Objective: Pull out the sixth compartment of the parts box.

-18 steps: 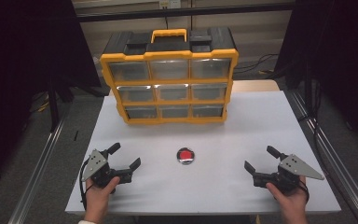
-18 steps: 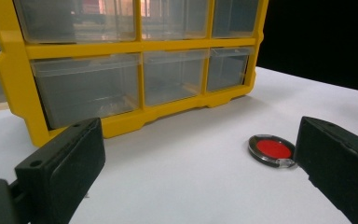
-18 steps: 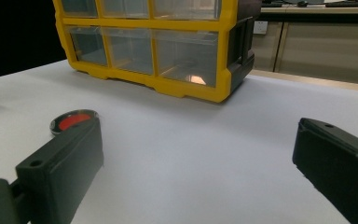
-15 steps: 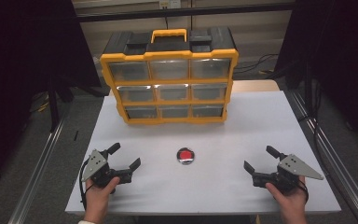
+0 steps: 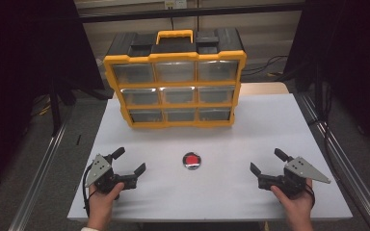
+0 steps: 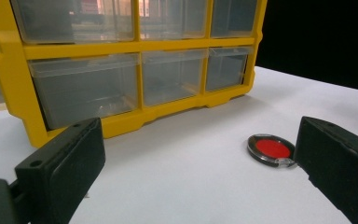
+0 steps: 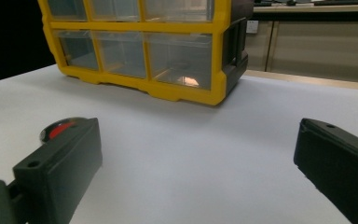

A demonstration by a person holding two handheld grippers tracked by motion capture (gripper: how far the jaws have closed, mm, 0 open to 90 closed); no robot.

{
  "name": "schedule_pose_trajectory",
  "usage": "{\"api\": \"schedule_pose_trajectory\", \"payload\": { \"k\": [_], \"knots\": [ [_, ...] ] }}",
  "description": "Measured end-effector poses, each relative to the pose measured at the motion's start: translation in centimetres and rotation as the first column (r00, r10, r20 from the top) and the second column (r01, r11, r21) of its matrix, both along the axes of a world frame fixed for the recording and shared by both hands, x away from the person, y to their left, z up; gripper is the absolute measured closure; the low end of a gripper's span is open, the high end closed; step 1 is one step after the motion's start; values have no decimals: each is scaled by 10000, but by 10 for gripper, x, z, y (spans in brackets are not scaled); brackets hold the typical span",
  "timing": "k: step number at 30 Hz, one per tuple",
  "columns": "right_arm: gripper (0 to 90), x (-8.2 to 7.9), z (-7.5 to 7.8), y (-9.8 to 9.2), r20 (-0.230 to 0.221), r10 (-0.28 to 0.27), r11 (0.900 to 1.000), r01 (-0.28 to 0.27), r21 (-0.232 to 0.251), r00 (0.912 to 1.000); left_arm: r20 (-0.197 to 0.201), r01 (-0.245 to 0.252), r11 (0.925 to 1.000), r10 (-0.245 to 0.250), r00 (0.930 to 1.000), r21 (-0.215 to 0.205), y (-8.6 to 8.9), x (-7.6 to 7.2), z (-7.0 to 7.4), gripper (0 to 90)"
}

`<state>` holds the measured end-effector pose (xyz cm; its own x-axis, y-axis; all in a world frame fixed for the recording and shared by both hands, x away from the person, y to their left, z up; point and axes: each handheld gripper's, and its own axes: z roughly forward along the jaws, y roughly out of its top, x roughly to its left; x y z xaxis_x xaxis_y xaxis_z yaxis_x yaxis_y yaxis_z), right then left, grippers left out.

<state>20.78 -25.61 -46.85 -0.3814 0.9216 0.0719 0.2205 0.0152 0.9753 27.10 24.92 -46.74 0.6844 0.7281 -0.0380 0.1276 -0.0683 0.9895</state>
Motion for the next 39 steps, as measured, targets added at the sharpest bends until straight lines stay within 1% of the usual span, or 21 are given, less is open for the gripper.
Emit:
{"api": "schedule_pose_trajectory", "payload": {
  "k": [2,4,5,6,7,8,9,10,11,13,15,16,18,20,21,25,28,30,31,32,39],
  "knots": [
    [5,4,0,3,-56,-30,9999,29,-136,10000,-27,-36,10000,36,10000,-12,0,0,0,20],
    [5,5,0,4,-45,-46,9999,46,-127,10000,-87,-30,10000,29,10000,-55,0,0,-1,20],
    [6,7,2,6,-80,-115,9995,113,-308,9999,-96,-44,10000,44,9999,25,0,0,-1,20],
    [6,7,2,6,-80,-115,9995,113,-308,9999,-104,-24,10000,25,9999,80,1,0,-1,20],
    [7,8,2,8,-74,-169,9993,167,-325,9998,-74,41,9996,-39,10000,273,3,0,0,19],
    [6,9,3,9,-57,-167,9994,165,-298,9998,-99,49,10000,-50,9999,-53,0,0,-1,19],
    [6,10,4,10,-89,-183,9993,180,-314,9998,-95,53,10000,-53,9999,-75,0,0,0,20],
    [7,11,4,12,-36,-238,9989,236,-403,9997,-95,58,10000,-59,9999,-64,0,-1,0,20],
    [7,11,4,12,-36,-238,9989,236,-403,9997,-63,-4,9999,5,10000,153,2,0,0,20],
    [7,12,5,13,-75,-211,9990,208,-384,9997,-73,8,9999,-7,10000,101,2,0,0,20],
    [7,12,6,13,-99,-306,9988,302,-392,9995,-106,-54,9999,53,9999,-131,-1,-1,-1,20],
    [7,13,6,13,-92,-310,9989,307,-357,9995,-37,-29,10000,28,10000,-44,0,0,-1,20],
    [7,18,9,15,-94,-447,9983,444,-365,9990,-37,14,9999,-14,10000,128,0,0,0,20],
    [7,19,9,16,-104,-449,9984,445,-358,9989,-83,-16,10000,15,10000,-51,-1,-1,-1,20],
    [7,20,10,17,-117,-501,9981,496,-368,9987,-31,-14,10000,14,10000,22,0,0,0,20],
    [8,27,11,23,-87,-522,9974,517,-494,9986,-129,6,10000,-6,9999,-35,-1,-1,-1,20],
    [8,33,14,28,-75,-772,9961,768,-444,9970,-114,-1,9999,-1,9999,-139,-1,-1,-1,20],
    [8,36,15,32,-58,-825,9957,822,-438,9966,-101,-15,9999,13,9999,-137,-1,-1,-1,20],
    [8,36,15,32,-58,-825,9957,822,-438,9966,-28,-18,10000,18,10000,-36,0,-1,0,20],
    [9,40,16,36,-66,-853,9956,849,-404,9963,-107,-29,9999,28,9999,-163,-1,-1,-1,20],
    [10,49,15,49,-147,-1059,9941,1055,-268,9943,-113,-10,9999,8,9999,-134,-1,-1,-1,20]
  ]
}}
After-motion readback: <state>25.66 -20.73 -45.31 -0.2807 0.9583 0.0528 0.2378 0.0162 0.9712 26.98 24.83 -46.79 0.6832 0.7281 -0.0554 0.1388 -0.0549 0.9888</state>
